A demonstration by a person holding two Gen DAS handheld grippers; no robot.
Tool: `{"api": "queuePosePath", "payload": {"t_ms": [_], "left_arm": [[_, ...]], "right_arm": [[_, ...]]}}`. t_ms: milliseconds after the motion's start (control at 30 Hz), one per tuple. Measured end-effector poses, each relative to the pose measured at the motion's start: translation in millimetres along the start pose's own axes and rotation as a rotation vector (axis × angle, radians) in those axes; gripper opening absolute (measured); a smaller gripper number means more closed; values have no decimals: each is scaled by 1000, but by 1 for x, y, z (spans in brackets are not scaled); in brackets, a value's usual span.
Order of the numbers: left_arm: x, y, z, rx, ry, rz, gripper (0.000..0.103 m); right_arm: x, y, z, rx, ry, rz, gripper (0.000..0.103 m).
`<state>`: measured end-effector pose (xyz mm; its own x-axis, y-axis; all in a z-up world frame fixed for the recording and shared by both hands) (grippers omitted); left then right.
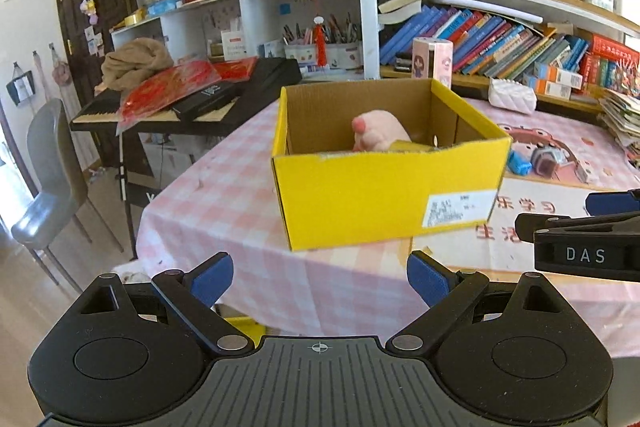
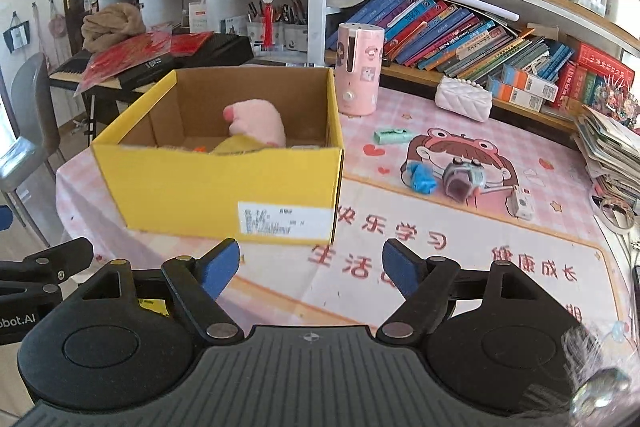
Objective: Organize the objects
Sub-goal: 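Raise both open tools out of the yellow box, then move both open tools back over the desk toward the remaining toys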
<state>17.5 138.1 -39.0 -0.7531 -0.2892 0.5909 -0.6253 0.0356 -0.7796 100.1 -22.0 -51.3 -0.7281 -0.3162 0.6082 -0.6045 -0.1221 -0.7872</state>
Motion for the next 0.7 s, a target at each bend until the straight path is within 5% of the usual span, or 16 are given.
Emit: {"api": "queuePosePath", "payload": {"t_ms": [700], "left_arm": [[10,12,55,-75,127,-11,95]], "right_arm": [[31,46,56,-106,124,-42,83]]}}
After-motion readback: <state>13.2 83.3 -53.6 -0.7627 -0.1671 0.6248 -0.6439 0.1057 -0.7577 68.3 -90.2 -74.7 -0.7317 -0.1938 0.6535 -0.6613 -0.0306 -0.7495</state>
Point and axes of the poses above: each gripper's, at about its wrist camera, not at the fingertips, and x roughly against the way its jaws point, z to its right, y to its underside, the point moved 8 cm from there along -x, roughly the way its jaws point, and after that the axes turned 9 degrees about -x, right-handed, at the moved point
